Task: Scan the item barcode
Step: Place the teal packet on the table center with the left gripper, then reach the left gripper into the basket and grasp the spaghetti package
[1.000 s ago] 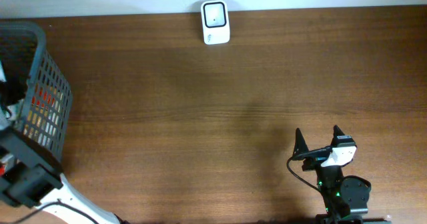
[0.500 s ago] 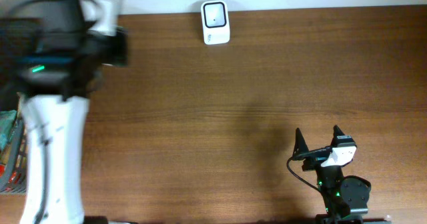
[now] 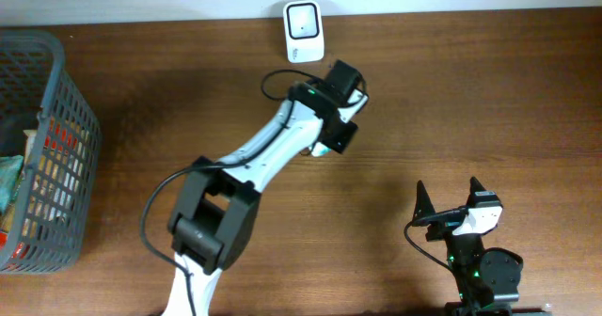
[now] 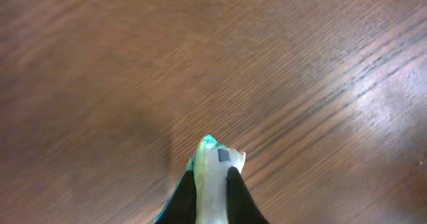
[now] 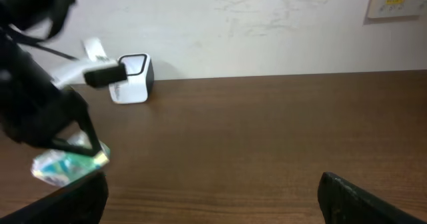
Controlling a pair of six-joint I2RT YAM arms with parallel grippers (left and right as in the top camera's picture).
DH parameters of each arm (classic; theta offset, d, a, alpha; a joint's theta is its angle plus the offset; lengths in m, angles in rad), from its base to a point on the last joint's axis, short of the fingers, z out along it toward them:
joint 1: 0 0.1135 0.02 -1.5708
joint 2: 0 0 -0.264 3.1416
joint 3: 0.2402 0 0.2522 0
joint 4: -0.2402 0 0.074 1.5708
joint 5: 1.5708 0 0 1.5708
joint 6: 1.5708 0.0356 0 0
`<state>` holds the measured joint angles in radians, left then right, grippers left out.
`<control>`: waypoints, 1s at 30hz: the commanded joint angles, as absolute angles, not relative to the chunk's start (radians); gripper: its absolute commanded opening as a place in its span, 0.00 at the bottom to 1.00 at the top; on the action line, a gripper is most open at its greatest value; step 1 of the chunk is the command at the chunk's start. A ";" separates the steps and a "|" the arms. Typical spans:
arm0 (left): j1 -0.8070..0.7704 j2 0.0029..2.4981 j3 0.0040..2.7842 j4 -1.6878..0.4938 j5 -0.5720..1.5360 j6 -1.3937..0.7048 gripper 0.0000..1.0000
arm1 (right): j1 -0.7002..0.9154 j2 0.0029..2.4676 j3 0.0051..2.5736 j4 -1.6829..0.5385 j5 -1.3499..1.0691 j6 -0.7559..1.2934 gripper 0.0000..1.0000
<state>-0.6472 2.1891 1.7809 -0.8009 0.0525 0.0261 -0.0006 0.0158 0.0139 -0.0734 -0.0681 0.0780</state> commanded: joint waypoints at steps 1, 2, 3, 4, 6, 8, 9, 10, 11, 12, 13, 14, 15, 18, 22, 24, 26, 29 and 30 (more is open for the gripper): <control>-0.678 2.195 1.779 -0.746 0.057 0.011 0.41 | -0.007 0.011 0.006 -0.074 -0.059 0.078 0.98; -0.686 2.195 1.779 -0.731 0.057 0.011 0.72 | -0.007 0.011 0.006 -0.074 -0.059 0.078 0.99; -0.687 2.195 1.789 -0.728 0.057 0.011 0.95 | -0.007 0.011 0.006 -0.074 -0.059 0.078 0.99; -0.687 2.195 1.810 -0.741 0.057 0.011 0.99 | -0.007 0.011 0.006 -0.074 -0.059 0.078 0.99; -0.661 2.183 1.914 -0.809 0.056 0.012 0.99 | -0.007 0.011 0.006 -0.074 -0.059 0.078 0.99; -0.607 2.142 2.074 -0.912 0.021 0.014 0.99 | -0.007 0.011 0.006 -0.074 -0.059 0.078 0.99; -0.580 2.120 2.144 -0.950 -0.009 0.015 0.99 | -0.007 0.011 0.006 -0.074 -0.059 0.078 0.99; -0.529 2.087 2.251 -1.006 -0.076 0.015 0.99 | -0.007 0.011 0.006 -0.074 -0.059 0.078 0.99; -0.488 2.063 2.324 -1.045 -0.120 0.016 0.99 | -0.007 0.011 0.006 -0.074 -0.059 0.078 0.99; -0.452 2.044 2.375 -1.078 -0.142 0.022 0.99 | -0.007 0.011 0.006 -0.074 -0.059 0.078 0.99; -0.411 2.025 2.422 -1.112 -0.156 0.039 0.99 | -0.007 0.011 0.006 -0.074 -0.059 0.078 0.99; -0.340 1.995 2.474 -1.160 -0.172 0.057 0.99 | -0.007 0.011 0.006 -0.074 -0.059 0.078 0.99; -0.281 1.974 2.494 -1.189 -0.191 0.057 0.99 | -0.007 0.011 0.006 -0.074 -0.059 0.078 0.99; -0.028 1.910 2.504 -1.268 -0.207 0.052 0.99 | -0.007 0.011 0.006 -0.074 -0.059 0.078 0.99; 0.284 1.903 2.503 -1.342 -0.204 -0.023 0.99 | -0.007 0.011 0.006 -0.074 -0.059 0.078 0.99; 0.432 1.903 2.502 -1.366 -0.182 -0.031 0.99 | -0.007 0.011 0.006 -0.074 -0.059 0.078 0.99; 0.540 1.903 2.495 -1.378 -0.169 -0.031 0.99 | -0.007 0.011 0.006 -0.074 -0.059 0.078 0.99; 0.635 1.903 2.422 -1.373 -0.134 -0.020 0.99 | -0.007 0.011 0.006 -0.074 -0.059 0.078 0.99; 0.657 1.903 2.372 -1.351 -0.098 0.025 0.99 | -0.007 0.011 0.006 -0.074 -0.059 0.078 0.99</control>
<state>0.6094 1.9072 2.4668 -1.3731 -0.1761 -0.0158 -0.0006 0.0158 0.0139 -0.0734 -0.0681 0.0784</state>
